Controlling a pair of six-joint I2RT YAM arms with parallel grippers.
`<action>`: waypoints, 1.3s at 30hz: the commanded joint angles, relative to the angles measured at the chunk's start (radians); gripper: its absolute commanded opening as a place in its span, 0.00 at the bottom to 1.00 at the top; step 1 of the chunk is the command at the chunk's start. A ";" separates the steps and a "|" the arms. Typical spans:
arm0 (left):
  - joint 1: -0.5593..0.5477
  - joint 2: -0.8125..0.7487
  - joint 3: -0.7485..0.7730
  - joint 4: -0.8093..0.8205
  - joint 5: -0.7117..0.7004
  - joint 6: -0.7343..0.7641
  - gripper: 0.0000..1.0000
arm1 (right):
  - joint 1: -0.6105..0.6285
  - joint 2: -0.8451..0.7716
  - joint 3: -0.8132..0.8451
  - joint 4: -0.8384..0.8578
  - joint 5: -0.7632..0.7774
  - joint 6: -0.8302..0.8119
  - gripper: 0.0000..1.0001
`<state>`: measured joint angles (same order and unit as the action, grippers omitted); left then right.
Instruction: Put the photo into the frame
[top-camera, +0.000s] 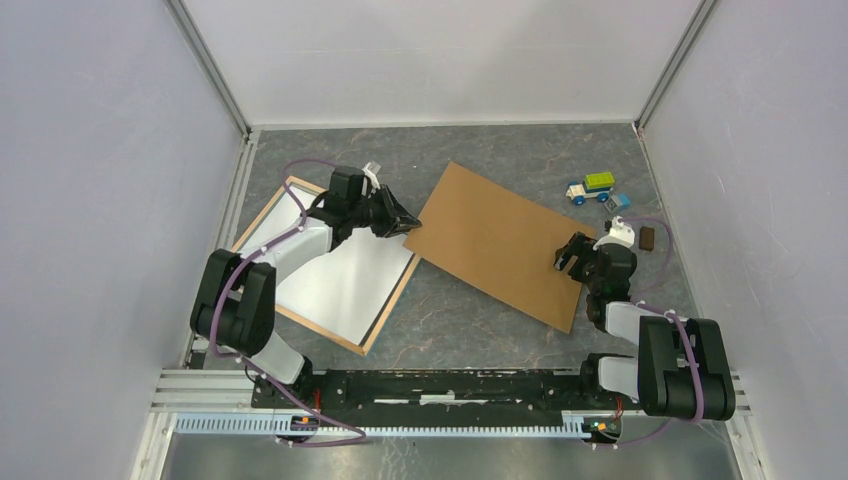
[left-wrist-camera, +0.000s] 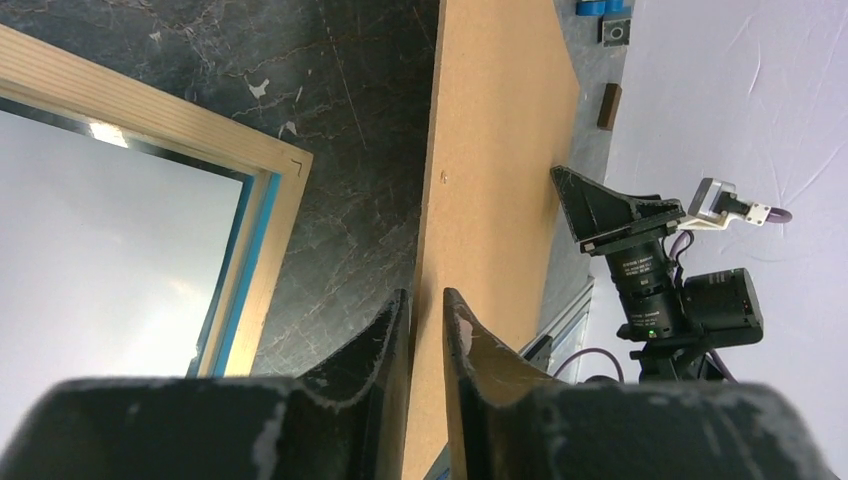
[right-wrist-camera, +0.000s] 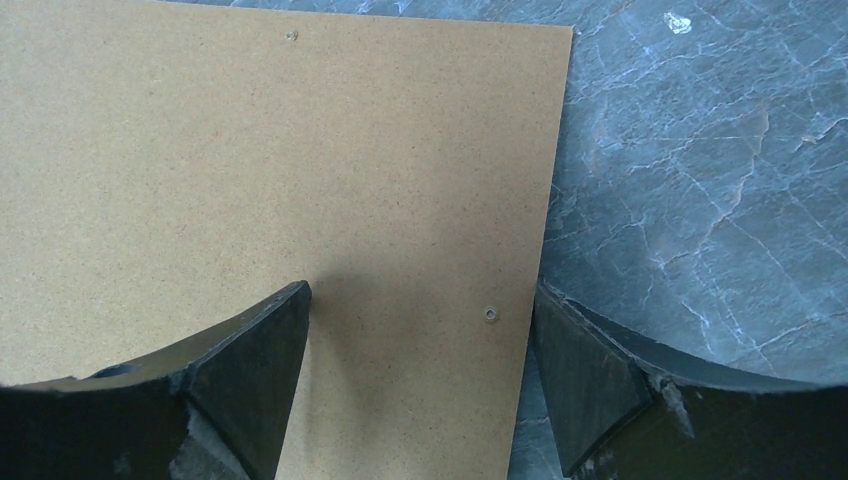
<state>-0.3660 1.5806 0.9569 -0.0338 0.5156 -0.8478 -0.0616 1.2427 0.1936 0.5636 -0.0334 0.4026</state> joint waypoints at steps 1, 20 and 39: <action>-0.033 -0.038 0.065 0.038 0.160 -0.054 0.23 | 0.028 -0.010 0.033 0.055 -0.160 0.002 0.85; -0.079 -0.105 0.069 0.005 0.141 -0.068 0.14 | 0.028 -0.032 0.020 0.067 -0.164 0.005 0.84; 0.100 -0.258 0.130 -0.374 0.095 -0.111 0.02 | 0.253 -0.152 0.159 -0.121 -0.127 -0.252 0.97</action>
<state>-0.3016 1.3746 1.0264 -0.3111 0.6182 -0.9031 0.0910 1.1187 0.2867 0.4442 -0.1585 0.2516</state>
